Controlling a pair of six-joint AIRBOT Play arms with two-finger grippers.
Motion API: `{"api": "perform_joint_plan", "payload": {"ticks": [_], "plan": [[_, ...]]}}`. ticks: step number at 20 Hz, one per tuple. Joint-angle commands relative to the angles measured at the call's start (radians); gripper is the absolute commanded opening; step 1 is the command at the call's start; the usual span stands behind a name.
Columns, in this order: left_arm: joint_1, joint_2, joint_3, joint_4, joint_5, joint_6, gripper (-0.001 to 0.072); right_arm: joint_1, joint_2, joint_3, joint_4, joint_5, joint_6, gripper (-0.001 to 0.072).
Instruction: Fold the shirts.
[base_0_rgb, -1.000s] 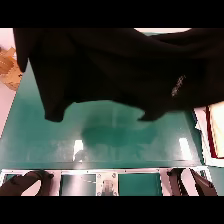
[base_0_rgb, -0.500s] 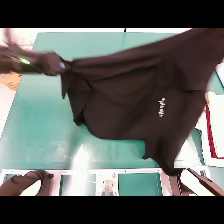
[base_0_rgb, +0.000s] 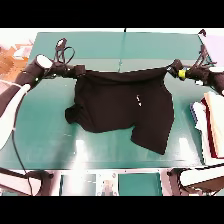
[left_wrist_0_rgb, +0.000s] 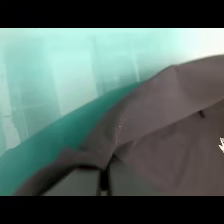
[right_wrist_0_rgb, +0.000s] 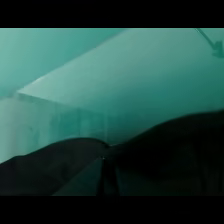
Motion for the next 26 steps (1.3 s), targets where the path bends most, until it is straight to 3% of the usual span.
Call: {"api": "perform_joint_plan", "payload": {"ticks": [1, 2, 4, 5, 6, 7, 8, 12, 17, 18, 19, 20, 23, 24, 25, 26], "plan": [[0.008, -0.071, 0.089, -0.022, -0.012, 0.025, 0.0532, -0.027, -0.074, 0.018, -0.026, 0.040, -0.005, 0.0316], [0.022, -0.071, 0.113, -0.022, -0.076, 0.024, 0.0604, -0.056, -0.069, 0.029, -0.032, 0.092, -0.004, 0.0320], [0.066, -0.071, 0.174, -0.019, -0.241, 0.024, 0.0604, -0.140, -0.053, 0.041, -0.034, 0.225, 0.014, 0.0303], [0.095, -0.071, 0.206, -0.019, -0.332, 0.015, 0.0541, -0.185, -0.043, 0.040, -0.034, 0.298, 0.019, 0.0184], [0.122, -0.071, 0.235, -0.019, -0.422, -0.003, 0.0151, -0.224, -0.034, 0.035, -0.038, 0.362, 0.029, 0.0118], [0.143, -0.071, 0.255, -0.019, -0.496, -0.008, 0.0020, -0.261, -0.020, 0.022, -0.053, 0.422, 0.042, 0.0112], [0.163, -0.071, 0.267, -0.019, -0.563, -0.037, 0.0019, -0.287, 0.001, -0.003, -0.077, 0.463, 0.045, 0.0047], [0.176, -0.006, 0.217, 0.092, -0.739, -0.108, 0.0018, -0.364, 0.157, -0.217, -0.192, 0.476, 0.056, 0.0015], [0.177, 0.348, -0.230, 0.312, -0.694, -0.096, 0.0019, -0.458, 0.344, -0.487, -0.245, 0.410, 0.056, 0.0014], [0.177, 0.431, -0.333, 0.361, -0.662, -0.094, 0.0019, -0.472, 0.372, -0.525, -0.249, 0.404, 0.059, 0.0039], [0.177, 0.500, -0.417, 0.390, -0.633, -0.095, 0.0019, -0.488, 0.396, -0.559, -0.267, 0.400, 0.083, 0.0167], [0.177, 0.556, -0.485, 0.397, -0.605, -0.095, 0.0020, -0.499, 0.406, -0.581, -0.289, 0.401, 0.106, 0.0251], [0.177, 0.642, -0.605, 0.394, -0.588, -0.115, 0.0030, -0.502, 0.403, -0.635, -0.326, 0.389, 0.111, 0.0388], [0.177, 0.644, -0.616, 0.389, -0.600, -0.118, 0.0295, -0.498, 0.396, -0.653, -0.325, 0.367, 0.111, 0.0393], [0.177, 0.644, -0.616, 0.388, -0.605, -0.142, 0.0488, -0.490, 0.381, -0.668, -0.325, 0.343, 0.111, 0.0392], [0.177, 0.644, -0.616, 0.388, -0.600, -0.152, 0.0493, -0.482, 0.359, -0.677, -0.326, 0.328, 0.111, 0.0392]]}}
